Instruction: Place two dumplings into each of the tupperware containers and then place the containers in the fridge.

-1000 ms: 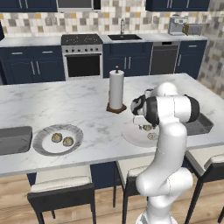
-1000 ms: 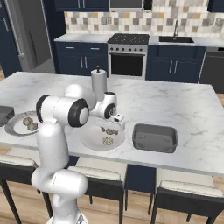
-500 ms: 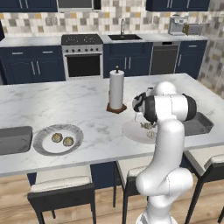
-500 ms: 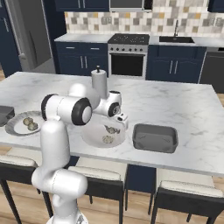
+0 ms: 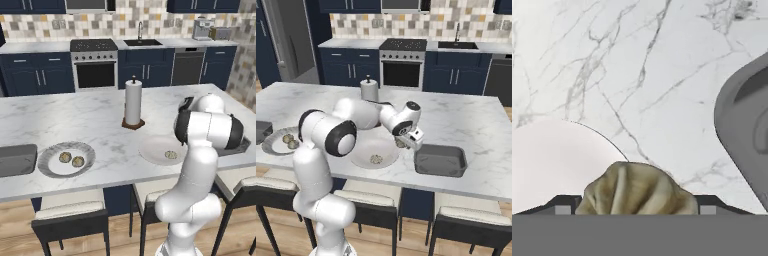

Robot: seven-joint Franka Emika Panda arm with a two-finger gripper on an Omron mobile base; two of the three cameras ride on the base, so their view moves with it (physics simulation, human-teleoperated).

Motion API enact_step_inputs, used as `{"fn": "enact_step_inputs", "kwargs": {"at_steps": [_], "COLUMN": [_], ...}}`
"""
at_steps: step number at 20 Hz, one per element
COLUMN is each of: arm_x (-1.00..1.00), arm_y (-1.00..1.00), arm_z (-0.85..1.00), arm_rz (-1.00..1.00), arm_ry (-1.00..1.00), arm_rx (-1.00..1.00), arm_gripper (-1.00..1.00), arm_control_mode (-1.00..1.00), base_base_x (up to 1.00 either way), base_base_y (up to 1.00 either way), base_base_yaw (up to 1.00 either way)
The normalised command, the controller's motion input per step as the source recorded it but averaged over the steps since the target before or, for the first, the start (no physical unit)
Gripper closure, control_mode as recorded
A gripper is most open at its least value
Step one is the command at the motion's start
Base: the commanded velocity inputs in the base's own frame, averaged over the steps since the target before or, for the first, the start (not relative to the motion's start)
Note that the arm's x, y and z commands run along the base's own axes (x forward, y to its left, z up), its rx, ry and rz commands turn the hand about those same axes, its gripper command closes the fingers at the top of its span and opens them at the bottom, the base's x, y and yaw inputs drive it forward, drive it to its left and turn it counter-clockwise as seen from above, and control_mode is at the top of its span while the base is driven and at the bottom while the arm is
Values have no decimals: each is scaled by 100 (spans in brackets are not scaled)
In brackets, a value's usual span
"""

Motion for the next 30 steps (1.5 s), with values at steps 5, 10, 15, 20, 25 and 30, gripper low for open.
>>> {"fn": "enact_step_inputs", "kwargs": {"at_steps": [5, 10, 15, 20, 25, 30], "arm_x": [-13, 27, 24, -16, -7, 0], "arm_y": [-34, -84, -88, -91, -41, -17], "arm_z": [87, 3, -7, -46, -54, -14], "arm_rz": [-15, -24, -22, -19, -16, -6], "arm_ry": [-22, 9, 15, 8, 5, 0], "arm_rx": [0, -13, -7, 0, 0, 1], "arm_gripper": [100, 100, 100, 100, 100, -100], "arm_control_mode": [-100, -100, -100, -100, -100, -100], "base_base_x": [0, 0, 0, 0, 0, 0], "base_base_y": [0, 0, 0, 0, 0, 0], "base_base_yaw": [0, 0, 0, 0, 0, 0]}}
